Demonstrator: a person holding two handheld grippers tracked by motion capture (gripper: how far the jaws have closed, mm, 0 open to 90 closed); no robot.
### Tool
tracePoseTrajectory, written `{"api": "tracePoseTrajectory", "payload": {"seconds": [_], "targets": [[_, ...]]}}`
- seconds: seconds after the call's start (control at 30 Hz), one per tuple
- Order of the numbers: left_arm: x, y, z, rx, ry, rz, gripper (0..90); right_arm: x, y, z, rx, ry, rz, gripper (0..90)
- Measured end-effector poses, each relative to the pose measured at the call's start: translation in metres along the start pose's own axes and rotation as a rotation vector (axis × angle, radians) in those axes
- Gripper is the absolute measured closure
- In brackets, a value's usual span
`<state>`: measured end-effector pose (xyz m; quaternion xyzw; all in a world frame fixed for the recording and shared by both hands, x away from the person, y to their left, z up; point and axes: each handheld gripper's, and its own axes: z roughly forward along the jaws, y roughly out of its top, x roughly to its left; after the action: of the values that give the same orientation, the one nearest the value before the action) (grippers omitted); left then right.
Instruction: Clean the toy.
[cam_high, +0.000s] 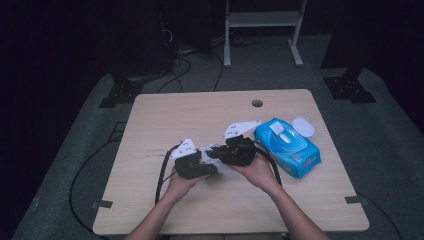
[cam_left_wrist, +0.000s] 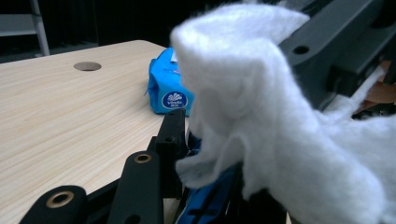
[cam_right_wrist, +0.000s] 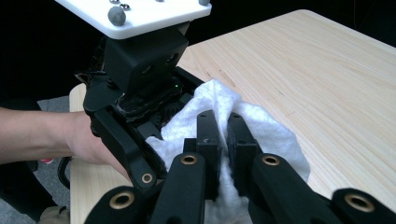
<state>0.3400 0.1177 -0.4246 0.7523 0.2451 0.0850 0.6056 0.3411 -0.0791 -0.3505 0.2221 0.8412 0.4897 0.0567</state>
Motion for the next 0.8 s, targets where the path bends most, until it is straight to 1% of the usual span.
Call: {"api": "tracePoseTrajectory", "payload": {"seconds": [0.07, 0.13, 0.17, 0.2, 0.23, 0.3, 0.4, 0.53, 0.67, 0.8], "targets": [[-0.001, 0.0, 0.0, 0.003, 0.0, 0.01, 59.7, -0.005, -0.003, -0.003, -0.015, 0.006, 0.021, 85.5], [-0.001, 0.0, 0.0, 0.006, 0.0, 0.013, 59.7, -0.014, -0.009, -0.008, -0.041, -0.003, 0.055, 85.5], [0.0, 0.0, 0.0, 0.006, -0.001, 0.012, 59.7, -0.018, -0.013, -0.012, -0.047, -0.022, 0.072, 85.5], [0.0, 0.0, -0.001, 0.006, -0.004, 0.014, 59.7, -0.022, -0.017, -0.015, -0.041, -0.045, 0.086, 85.5], [0.001, 0.0, 0.0, 0.002, -0.005, 0.009, 59.7, -0.027, -0.023, -0.017, -0.048, -0.052, 0.107, 85.5], [0.0, 0.0, 0.0, 0.003, -0.006, 0.01, 59.7, -0.035, -0.033, -0.02, -0.053, -0.055, 0.152, 85.5], [0.001, 0.0, 0.0, -0.003, -0.004, 0.002, 59.7, -0.04, -0.043, -0.022, -0.06, -0.057, 0.181, 85.4], [0.0, 0.0, -0.001, 0.002, -0.002, 0.007, 59.6, -0.041, -0.047, -0.024, -0.079, -0.054, 0.192, 85.3], [-0.003, -0.001, -0.003, 0.017, 0.008, 0.044, 59.6, -0.04, -0.051, -0.025, -0.082, -0.052, 0.202, 85.1], [-0.005, -0.002, -0.003, 0.022, 0.009, 0.061, 59.4, -0.04, -0.059, -0.027, -0.082, -0.058, 0.208, 85.1]]}}
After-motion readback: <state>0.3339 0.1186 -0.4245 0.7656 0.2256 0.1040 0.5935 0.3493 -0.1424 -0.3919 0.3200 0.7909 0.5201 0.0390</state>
